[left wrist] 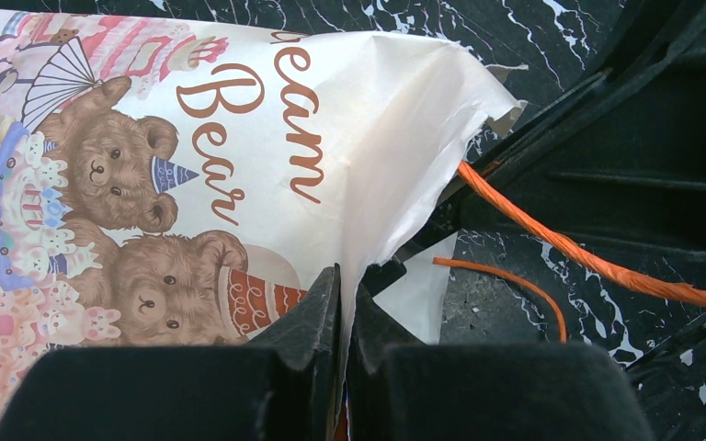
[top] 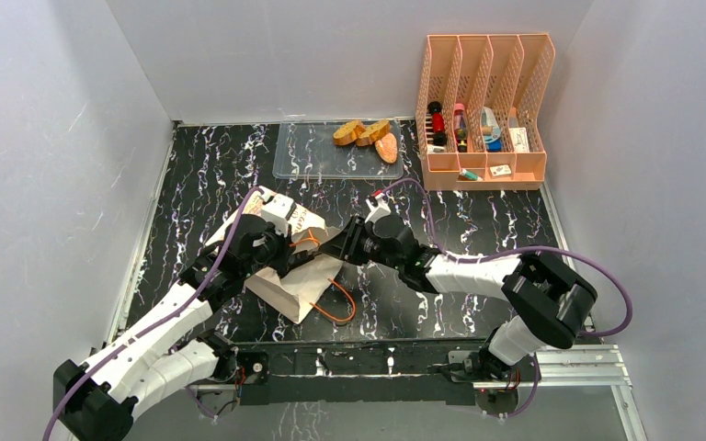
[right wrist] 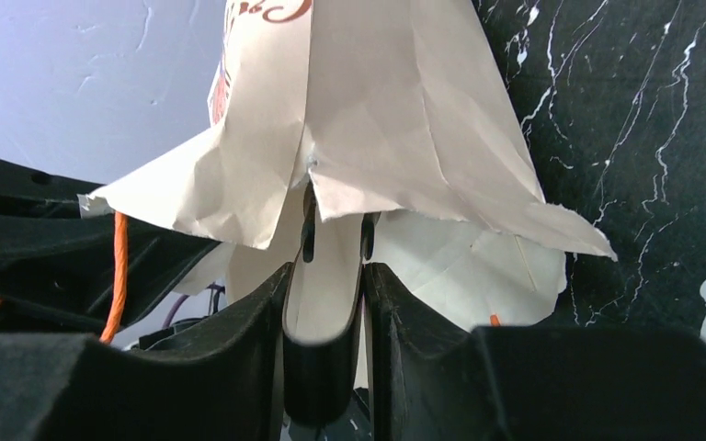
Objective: Take the fake bread out of the paper bag
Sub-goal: Adjust the clamp on the paper bag.
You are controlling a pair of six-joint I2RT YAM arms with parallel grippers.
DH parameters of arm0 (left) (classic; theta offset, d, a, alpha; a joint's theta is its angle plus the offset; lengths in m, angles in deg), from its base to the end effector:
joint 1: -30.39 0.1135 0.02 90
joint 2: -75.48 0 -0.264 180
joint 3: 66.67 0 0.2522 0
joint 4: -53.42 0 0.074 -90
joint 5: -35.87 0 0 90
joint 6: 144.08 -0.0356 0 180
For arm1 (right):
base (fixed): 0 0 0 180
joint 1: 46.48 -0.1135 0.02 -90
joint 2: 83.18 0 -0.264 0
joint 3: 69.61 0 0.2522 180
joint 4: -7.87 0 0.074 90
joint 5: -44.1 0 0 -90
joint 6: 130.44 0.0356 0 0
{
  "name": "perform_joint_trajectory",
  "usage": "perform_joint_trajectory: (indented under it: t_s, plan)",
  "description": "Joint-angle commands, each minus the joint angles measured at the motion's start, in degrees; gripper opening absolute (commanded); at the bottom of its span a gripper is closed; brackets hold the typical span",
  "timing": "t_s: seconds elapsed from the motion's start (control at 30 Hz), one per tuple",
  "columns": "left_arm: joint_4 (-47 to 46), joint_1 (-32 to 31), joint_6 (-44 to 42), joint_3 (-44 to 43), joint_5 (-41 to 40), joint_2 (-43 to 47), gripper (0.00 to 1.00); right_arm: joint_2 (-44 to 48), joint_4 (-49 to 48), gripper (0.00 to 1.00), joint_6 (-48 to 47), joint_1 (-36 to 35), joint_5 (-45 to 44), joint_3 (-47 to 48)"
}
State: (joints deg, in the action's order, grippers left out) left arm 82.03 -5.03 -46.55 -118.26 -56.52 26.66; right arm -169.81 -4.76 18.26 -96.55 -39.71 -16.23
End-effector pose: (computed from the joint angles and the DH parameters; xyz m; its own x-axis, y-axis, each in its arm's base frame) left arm 0.1612 -0.1128 0.2766 -0.4240 0.1409 -0.8946 0.4972 0.8619 -0.0999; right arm 0.2010 0.2461 0.2002 -0.8242 0.3388 -0.4538 -0.2366 0.5221 0.8194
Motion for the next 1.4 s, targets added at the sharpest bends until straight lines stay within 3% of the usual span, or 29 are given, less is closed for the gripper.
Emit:
perform_joint_trajectory:
  t_s: [0.0,0.47,0.73,0.87,1.37]
  plan:
    - [-0.5,0.0,0.3,-2.2,0.3,1.0,0.00,0.9,-6.0,0.28,1.2,0.5,-1.3,0.9]
    - [-1.3,0.0,1.1,-1.1,1.3,0.1,0.00,6.8,-2.7,0.25,-4.5,-0.9,-0.7,-6.7]
    - [-4.0,0.0,3.4,-0.5,1.7,-0.5,0.00,10.5,4.9,0.26,-20.6,-11.9,-9.3,-6.1]
    - [-4.7,0.0,3.5,-1.2,1.4,-1.7,0.00,11.1,9.9,0.25,-26.4,-14.8,-9.5,-4.9]
    - [-6.3,0.0,3.9,-1.0,2.6,-2.4,0.00,5.4,10.4,0.27,-27.8,-16.7,-7.9,-4.6]
